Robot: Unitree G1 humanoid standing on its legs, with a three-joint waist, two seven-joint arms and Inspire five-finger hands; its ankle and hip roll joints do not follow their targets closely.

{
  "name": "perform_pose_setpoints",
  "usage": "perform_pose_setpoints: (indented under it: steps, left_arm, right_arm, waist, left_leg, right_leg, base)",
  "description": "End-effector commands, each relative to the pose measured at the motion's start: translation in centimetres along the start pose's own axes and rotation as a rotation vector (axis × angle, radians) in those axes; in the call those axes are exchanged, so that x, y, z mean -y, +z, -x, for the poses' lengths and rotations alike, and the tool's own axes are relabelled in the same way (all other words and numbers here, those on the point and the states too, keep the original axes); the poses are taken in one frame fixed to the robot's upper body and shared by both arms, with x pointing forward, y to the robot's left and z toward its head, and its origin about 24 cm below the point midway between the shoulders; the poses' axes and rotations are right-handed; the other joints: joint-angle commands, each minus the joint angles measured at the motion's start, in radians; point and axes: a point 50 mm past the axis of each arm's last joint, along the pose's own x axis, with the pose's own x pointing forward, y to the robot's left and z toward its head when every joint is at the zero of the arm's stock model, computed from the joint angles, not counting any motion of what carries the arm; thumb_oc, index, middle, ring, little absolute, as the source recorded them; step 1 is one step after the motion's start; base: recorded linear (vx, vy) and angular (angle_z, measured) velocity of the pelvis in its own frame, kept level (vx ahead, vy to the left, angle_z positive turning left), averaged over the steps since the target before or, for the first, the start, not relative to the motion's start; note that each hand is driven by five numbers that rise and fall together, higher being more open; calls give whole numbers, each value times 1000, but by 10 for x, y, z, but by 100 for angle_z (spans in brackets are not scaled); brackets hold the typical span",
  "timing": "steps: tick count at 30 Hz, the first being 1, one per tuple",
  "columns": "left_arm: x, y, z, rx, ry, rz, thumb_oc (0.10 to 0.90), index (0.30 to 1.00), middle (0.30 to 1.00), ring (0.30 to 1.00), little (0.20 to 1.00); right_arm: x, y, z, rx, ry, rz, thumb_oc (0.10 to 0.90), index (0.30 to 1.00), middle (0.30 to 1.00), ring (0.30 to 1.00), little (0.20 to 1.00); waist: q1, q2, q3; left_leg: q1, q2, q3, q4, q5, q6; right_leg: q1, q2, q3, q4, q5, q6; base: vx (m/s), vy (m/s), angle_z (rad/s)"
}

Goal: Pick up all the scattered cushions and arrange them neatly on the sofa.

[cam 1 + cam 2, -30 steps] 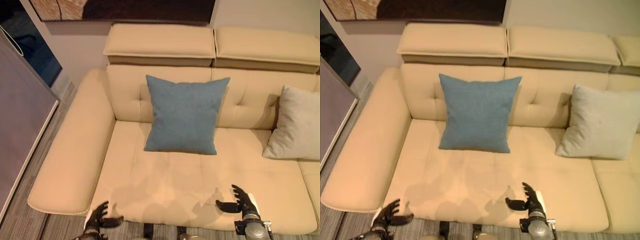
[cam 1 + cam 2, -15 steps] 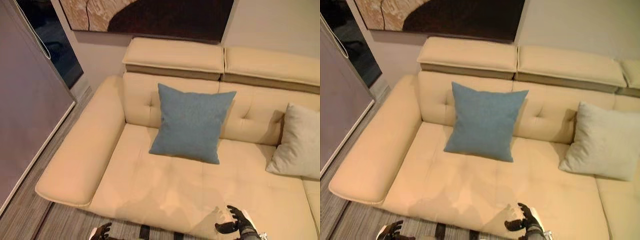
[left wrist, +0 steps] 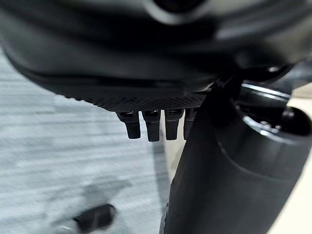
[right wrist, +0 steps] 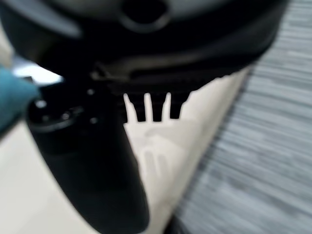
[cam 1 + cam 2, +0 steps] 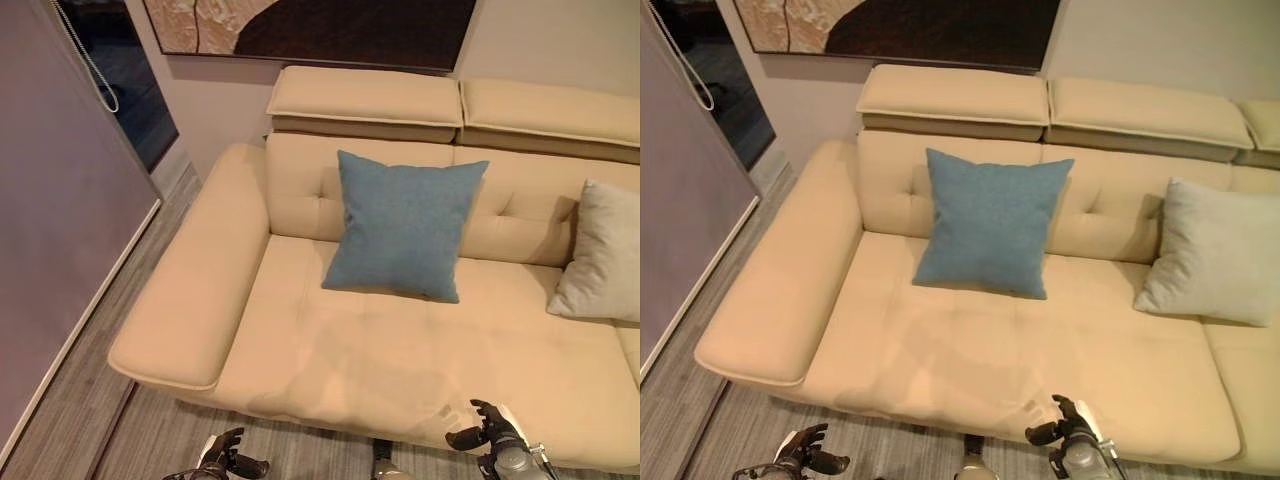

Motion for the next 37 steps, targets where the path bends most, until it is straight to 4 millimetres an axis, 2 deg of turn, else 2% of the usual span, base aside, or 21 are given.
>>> perform_pose_setpoints:
  steps: [1,3,5,10,16,24,31,37]
  left_arm:
    - [-25,15,-4,57,64,-8,800,900,900,900,900]
    - [-29,12,-4,42,64,-26,800,900,900,900,900]
    - [-30,11,-4,39,68,-28,800,900,900,900,900]
    - [-28,6,-3,26,69,-18,800,900,900,900,900]
    - [-26,3,-3,6,77,-7,800,900,900,900,900]
    - [-22,-2,-3,-33,68,-44,800,900,900,900,900]
    - [-21,0,-4,-40,59,-81,800,900,900,900,900]
    - [-23,0,-4,-44,63,-89,800,900,900,900,900]
  right_arm:
    - [32,22,-8,47,-94,-20,800,900,900,900,900]
    - [31,16,-7,23,-86,-24,800,900,900,900,900]
    - [28,15,-7,19,-81,-39,800,900,900,900,900]
    - [29,17,-8,13,-96,-91,800,900,900,900,900]
    - [23,18,-8,12,-88,-93,800,900,900,900,900]
    - [12,5,-5,-57,-63,-105,800,900,900,900,900]
    - [5,-6,-3,-120,-35,-117,800,900,900,900,900]
    - [9,-7,-4,-143,-43,-151,800,900,900,900,900]
  waist:
    - [45,28,14]
    - [61,30,-1]
    - [65,27,-14]
    - [105,-3,-60]
    - [97,1,-76]
    - [84,16,-92]
    - [82,27,-103]
    - [82,30,-109]
  left_leg:
    - [-59,57,-50,52,-58,-27]
    - [-62,62,-53,36,-42,-17]
    - [-72,61,-50,31,-33,-16]
    - [-99,59,-19,27,-24,-24]
    - [-69,73,-19,-21,-1,-33]
    - [-13,82,-30,-107,41,-47]
    - [12,89,-33,-123,49,-59]
    - [19,89,-41,-123,48,-62]
  right_leg:
    - [35,86,-36,169,-168,37]
    - [77,115,-10,238,-225,22]
    - [90,124,-3,252,-238,19]
    - [199,144,-10,110,-254,20]
    - [236,162,-9,41,-248,17]
    - [284,175,-31,-13,-242,16]
    - [312,179,-45,-26,-249,14]
    - [323,181,-48,-27,-257,9]
  base:
    - [-166,95,-18]
    - [-132,70,-18]
    - [-59,3,-10]
    - [-54,-57,-13]
    - [3,-50,-16]
    - [7,-19,6]
    - [-1,-17,11]
    - [-7,-22,5]
